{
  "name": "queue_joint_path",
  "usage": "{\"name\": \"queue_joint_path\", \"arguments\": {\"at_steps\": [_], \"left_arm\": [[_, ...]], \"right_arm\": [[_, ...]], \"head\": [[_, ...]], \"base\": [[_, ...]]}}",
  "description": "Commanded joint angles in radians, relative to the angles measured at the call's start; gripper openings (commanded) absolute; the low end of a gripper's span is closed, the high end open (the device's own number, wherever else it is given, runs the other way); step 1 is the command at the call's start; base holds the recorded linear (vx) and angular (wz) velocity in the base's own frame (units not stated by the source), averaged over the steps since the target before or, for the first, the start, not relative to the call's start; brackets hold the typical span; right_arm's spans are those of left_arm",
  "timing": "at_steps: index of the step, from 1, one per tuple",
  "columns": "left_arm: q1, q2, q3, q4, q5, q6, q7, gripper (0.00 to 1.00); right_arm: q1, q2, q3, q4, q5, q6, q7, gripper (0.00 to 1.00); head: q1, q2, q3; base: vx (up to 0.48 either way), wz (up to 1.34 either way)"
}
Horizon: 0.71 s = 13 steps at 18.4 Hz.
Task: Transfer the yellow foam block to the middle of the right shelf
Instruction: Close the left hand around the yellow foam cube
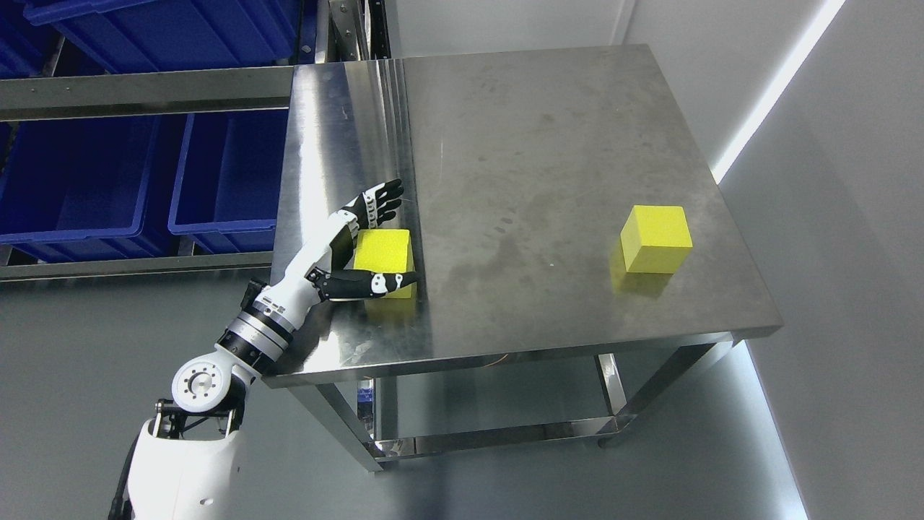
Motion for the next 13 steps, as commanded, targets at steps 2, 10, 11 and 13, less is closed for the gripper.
{"name": "queue_joint_path", "arguments": {"at_steps": [2,10,11,13], "left_arm": [[0.015,0.011,-0.048,0.034,-0.014,0.000,-0.001,0.81],[0.038,-0.026,0.062,0.041,-0.010,-0.015,-0.002,0.39],[0.038,-0.026,0.068,0.041,-0.009,-0.017,-0.002,0.38],[0.037,-0.033,0.077,0.041,-0.009,-0.034,-0.002,0.38]], "right_arm": [[-0.003,-0.017,0.000,-0.017,0.000,0.000,0.000,1.00],[-0.003,-0.017,0.000,-0.017,0.000,0.000,0.000,1.00],[-0.003,-0.017,0.000,-0.017,0.000,0.000,0.000,1.00],[-0.003,-0.017,0.000,-0.017,-0.001,0.000,0.000,1.00]], "head": [[0.0000,0.000,0.000],[0.0000,0.000,0.000],[0.0000,0.000,0.000],[0.0000,0.000,0.000]], "base": [[0.000,0.00],[0.000,-0.01],[0.001,-0.03],[0.000,0.00]]}}
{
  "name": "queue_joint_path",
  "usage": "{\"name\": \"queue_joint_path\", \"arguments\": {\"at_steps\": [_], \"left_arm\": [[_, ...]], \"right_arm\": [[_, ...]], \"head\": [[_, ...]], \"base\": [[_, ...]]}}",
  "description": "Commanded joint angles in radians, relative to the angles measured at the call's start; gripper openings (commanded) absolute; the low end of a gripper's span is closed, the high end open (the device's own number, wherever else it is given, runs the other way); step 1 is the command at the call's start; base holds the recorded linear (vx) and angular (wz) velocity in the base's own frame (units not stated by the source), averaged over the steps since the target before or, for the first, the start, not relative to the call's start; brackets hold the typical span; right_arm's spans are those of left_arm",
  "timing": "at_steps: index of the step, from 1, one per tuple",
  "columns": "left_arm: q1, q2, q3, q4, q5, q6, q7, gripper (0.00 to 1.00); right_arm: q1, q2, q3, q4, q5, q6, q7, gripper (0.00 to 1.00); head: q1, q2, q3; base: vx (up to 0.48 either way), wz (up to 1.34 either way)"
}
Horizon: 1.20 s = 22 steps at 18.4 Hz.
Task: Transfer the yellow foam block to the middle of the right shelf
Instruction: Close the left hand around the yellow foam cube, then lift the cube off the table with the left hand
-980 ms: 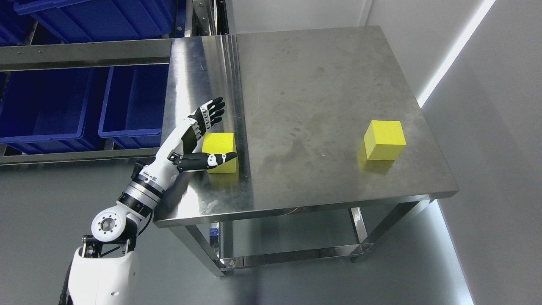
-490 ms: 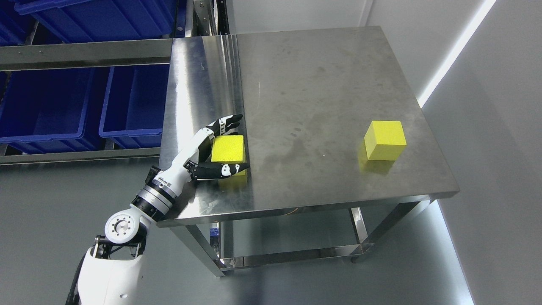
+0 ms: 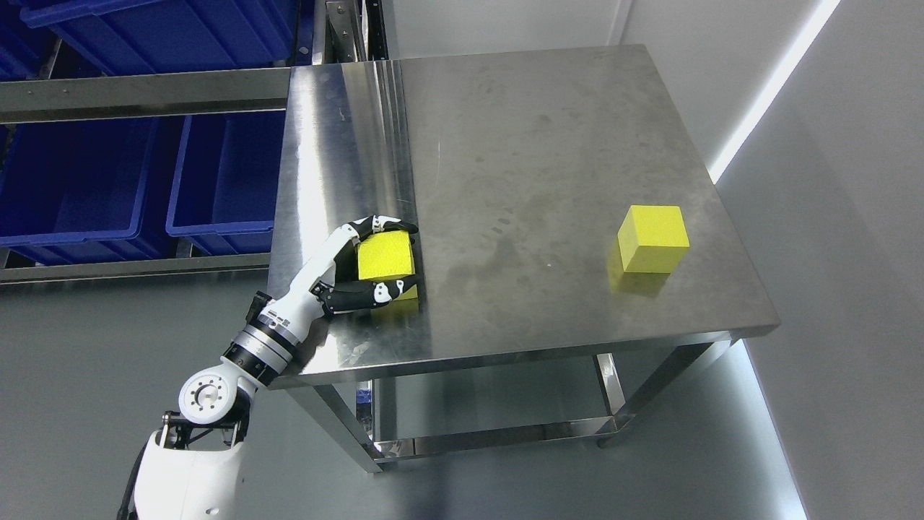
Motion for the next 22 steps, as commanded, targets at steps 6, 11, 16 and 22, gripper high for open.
{"name": "queue_joint_path", "arguments": {"at_steps": [6,11,16,22], "left_arm": [[-0.034,-0.017,0.132,0.001,0.021,-0.196,0.012,0.39],[-0.044,-0.017,0.164,-0.002,0.026,-0.256,0.014,0.39],[-0.044,-0.017,0.167,-0.002,0.026,-0.253,0.014,0.39],[-0.044,-0.017,0.183,-0.002,0.026,-0.250,0.014,0.39]], "right_arm": [[-0.003,-0.017,0.000,-0.017,0.000,0.000,0.000,1.00],[-0.003,-0.017,0.000,-0.017,0.000,0.000,0.000,1.00],[-0.003,-0.017,0.000,-0.017,-0.002,0.000,0.000,1.00],[-0.003,-0.017,0.000,-0.017,0.000,0.000,0.000,1.00]], "head": [[0.0000,0.000,0.000],[0.0000,0.000,0.000],[0.0000,0.000,0.000],[0.0000,0.000,0.000]], "base": [[0.000,-0.01],[-0.007,0.02],[-0.039,0.04],[-0.083,0.37]]}}
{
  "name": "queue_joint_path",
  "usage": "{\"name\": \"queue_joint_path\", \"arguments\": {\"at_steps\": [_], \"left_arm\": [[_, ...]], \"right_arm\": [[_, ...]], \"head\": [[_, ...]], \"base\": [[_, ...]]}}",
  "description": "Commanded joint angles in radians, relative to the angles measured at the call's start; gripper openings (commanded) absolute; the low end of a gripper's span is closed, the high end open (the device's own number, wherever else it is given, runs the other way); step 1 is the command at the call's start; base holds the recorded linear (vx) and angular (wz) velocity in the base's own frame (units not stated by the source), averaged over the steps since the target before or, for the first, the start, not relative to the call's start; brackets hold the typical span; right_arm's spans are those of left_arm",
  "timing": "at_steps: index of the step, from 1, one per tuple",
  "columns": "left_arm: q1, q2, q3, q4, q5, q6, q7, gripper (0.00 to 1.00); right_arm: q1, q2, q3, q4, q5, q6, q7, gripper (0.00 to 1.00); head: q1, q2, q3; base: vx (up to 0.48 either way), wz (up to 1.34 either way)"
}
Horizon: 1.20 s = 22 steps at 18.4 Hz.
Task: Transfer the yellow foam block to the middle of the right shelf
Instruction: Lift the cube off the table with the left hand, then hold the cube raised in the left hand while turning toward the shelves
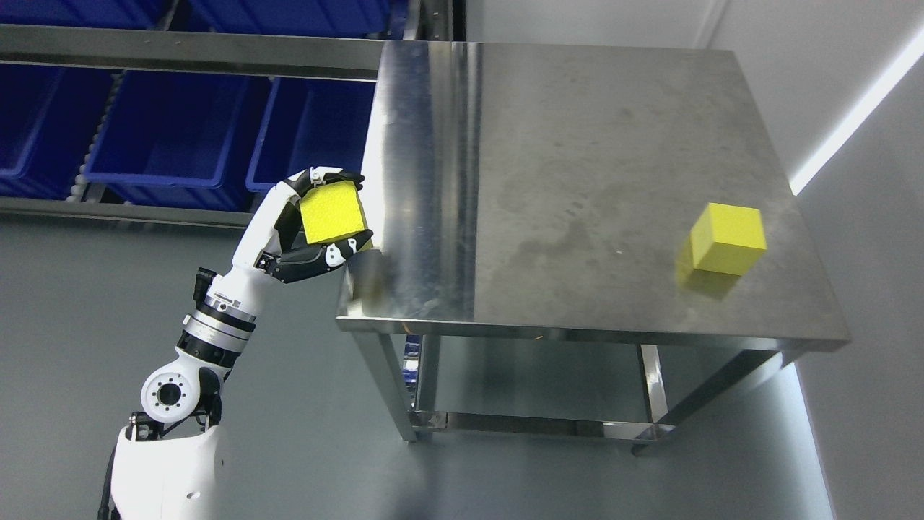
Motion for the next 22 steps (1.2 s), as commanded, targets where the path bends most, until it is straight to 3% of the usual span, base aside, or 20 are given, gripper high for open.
{"name": "queue_joint_path", "arguments": {"at_steps": [1,11,22], "left_arm": [[-0.001,0.013,0.040,-0.002,0.026,0.002,0.000,0.39],[-0.001,0.013,0.079,0.000,0.026,0.004,-0.001,0.39],[0.000,0.013,0.080,0.003,0.026,0.005,0.000,0.39]], "right_arm": [[-0.002,-0.017,0.000,-0.017,0.000,0.000,0.000,1.00],[-0.003,-0.017,0.000,-0.017,-0.002,0.000,0.000,1.00],[-0.003,-0.017,0.000,-0.017,0.000,0.000,0.000,1.00]], "head": [[0.0000,0.000,0.000],[0.0000,0.000,0.000],[0.0001,0.000,0.000]], "base": [[-0.091,0.62],[-0.043,1.09],[0.125,0.80]]}}
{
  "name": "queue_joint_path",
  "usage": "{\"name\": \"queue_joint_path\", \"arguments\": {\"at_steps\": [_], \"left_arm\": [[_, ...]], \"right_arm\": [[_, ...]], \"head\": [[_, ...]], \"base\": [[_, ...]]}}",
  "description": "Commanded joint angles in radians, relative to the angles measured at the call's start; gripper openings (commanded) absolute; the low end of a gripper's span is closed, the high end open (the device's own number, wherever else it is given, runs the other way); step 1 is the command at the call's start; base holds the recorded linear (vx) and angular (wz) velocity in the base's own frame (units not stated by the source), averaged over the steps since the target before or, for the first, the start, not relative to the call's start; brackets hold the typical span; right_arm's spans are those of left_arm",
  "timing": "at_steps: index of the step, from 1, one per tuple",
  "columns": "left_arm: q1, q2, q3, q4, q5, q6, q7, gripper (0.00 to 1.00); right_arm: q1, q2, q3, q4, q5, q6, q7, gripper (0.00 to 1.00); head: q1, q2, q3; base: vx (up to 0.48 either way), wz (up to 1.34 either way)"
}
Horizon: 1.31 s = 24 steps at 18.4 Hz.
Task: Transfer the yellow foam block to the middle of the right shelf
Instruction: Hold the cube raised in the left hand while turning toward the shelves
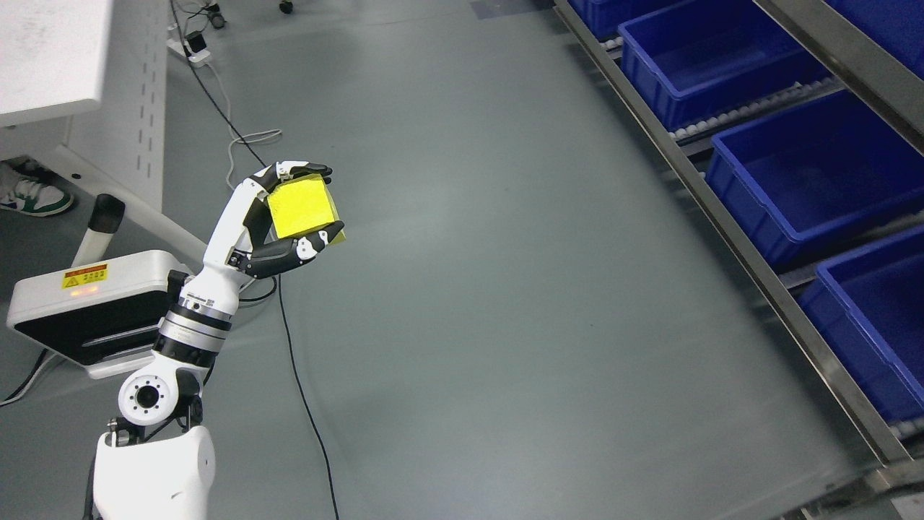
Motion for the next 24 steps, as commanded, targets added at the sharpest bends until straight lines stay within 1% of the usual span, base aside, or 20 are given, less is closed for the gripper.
{"name": "queue_joint_path", "arguments": {"at_steps": [1,7,17,24], "left_arm": [[0.001,0.017,0.012,0.003,0.026,0.001,0.002,0.39],[-0.001,0.017,0.012,0.004,0.026,0.002,0.002,0.39],[-0.001,0.017,0.002,0.004,0.026,0.004,0.002,0.39],[-0.022,0.017,-0.030,0.004,0.026,0.005,0.003,0.39]], "right_arm": [[-0.003,-0.017,0.000,-0.017,0.000,0.001,0.002,1.00],[-0.003,-0.017,0.000,-0.017,0.000,0.001,0.002,1.00],[-0.003,-0.017,0.000,-0.017,-0.002,0.001,0.002,1.00],[-0.003,-0.017,0.000,-0.017,0.000,0.001,0.002,1.00]], "head": [[0.0000,0.000,0.000],[0.0000,0.000,0.000],[0.0000,0.000,0.000],[0.0001,0.000,0.000]], "base": [[0.181,0.51],[0.239,0.26],[0.312,-0.24],[0.387,-0.06]]}}
